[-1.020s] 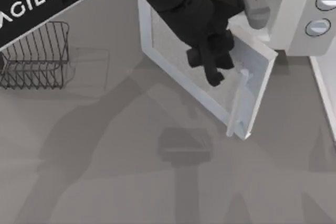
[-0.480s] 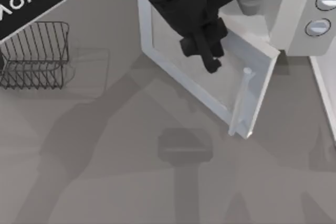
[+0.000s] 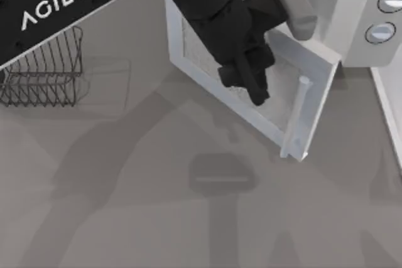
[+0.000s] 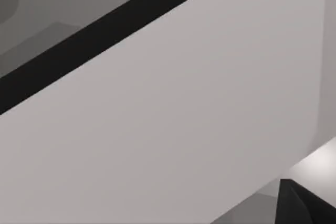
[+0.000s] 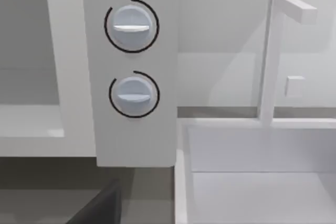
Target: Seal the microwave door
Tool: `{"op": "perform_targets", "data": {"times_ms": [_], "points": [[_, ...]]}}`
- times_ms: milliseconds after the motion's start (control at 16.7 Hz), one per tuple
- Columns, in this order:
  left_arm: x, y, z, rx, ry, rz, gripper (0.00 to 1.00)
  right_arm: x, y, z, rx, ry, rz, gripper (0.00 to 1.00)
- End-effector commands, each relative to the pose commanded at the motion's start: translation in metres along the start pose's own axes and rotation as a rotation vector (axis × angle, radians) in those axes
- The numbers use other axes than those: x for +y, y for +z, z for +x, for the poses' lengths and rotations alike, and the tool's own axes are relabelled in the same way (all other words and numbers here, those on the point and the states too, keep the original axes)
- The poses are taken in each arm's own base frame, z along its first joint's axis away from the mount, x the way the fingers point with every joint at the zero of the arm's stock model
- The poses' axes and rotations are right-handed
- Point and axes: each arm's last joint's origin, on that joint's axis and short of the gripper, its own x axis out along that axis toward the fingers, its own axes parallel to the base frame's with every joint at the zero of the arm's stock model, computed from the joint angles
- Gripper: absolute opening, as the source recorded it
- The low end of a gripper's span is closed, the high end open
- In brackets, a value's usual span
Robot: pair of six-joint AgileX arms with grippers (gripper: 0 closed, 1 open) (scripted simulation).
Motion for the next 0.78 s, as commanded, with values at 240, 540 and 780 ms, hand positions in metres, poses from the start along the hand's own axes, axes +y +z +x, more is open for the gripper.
{"op": "perform_targets", "data": {"times_ms": [240, 540, 780], "points": [[0.000, 0.005, 0.007, 0.012, -0.007, -0.008, 0.00, 0.000, 0.000, 0.000, 0.000, 0.000, 0.000, 1.00], [0.001, 0.020, -0.017, -0.080, 0.071, 0.039, 0.00, 0.000, 0.000, 0.000, 0.000, 0.000, 0.000, 1.00], [0.002, 0.019, -0.016, -0.076, 0.068, 0.036, 0.00, 0.000, 0.000, 0.000, 0.000, 0.000, 0.000, 1.00]]}}
